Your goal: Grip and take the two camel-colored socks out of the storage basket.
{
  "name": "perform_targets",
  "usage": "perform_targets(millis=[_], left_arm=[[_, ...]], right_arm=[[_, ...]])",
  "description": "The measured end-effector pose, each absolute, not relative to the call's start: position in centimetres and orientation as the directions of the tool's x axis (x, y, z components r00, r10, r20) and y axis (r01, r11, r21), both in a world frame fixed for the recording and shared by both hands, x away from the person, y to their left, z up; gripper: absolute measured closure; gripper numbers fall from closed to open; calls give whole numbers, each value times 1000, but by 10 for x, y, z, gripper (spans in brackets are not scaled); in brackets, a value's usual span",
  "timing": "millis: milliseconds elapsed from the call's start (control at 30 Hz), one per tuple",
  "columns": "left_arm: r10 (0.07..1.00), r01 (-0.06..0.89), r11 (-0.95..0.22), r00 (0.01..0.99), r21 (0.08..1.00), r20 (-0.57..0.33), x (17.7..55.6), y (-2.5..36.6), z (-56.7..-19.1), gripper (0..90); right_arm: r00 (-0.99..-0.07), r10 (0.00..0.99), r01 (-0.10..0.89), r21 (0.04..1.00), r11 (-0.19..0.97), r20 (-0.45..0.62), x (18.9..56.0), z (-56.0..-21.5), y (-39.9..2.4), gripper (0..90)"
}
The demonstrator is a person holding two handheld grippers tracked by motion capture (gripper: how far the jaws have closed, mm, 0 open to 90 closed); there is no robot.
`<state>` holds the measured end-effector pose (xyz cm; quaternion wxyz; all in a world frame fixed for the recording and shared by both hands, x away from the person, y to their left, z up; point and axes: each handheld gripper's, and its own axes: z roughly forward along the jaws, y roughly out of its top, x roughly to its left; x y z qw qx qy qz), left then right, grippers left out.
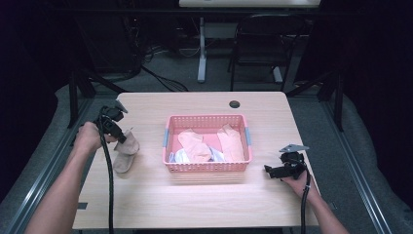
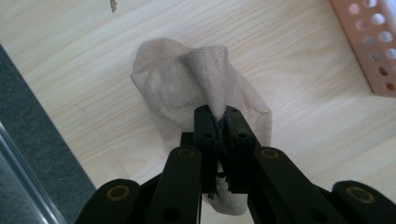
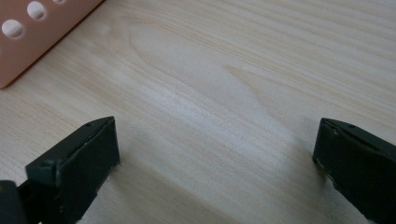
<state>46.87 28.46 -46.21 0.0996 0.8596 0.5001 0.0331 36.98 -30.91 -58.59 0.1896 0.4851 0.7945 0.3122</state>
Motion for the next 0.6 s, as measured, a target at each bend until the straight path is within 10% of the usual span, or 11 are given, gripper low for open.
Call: perform_targets(millis=[333,600], left_arm=[[909,900,-397,413,178,-57,476,293,-494,741],[923,903,-368,384,223,-34,467,294,-483,230]], right_arm=[[-457,890,652,681,334,2,370,-586,-309,0],[-458,889,651,681,334,1,370,-586,-309,0]])
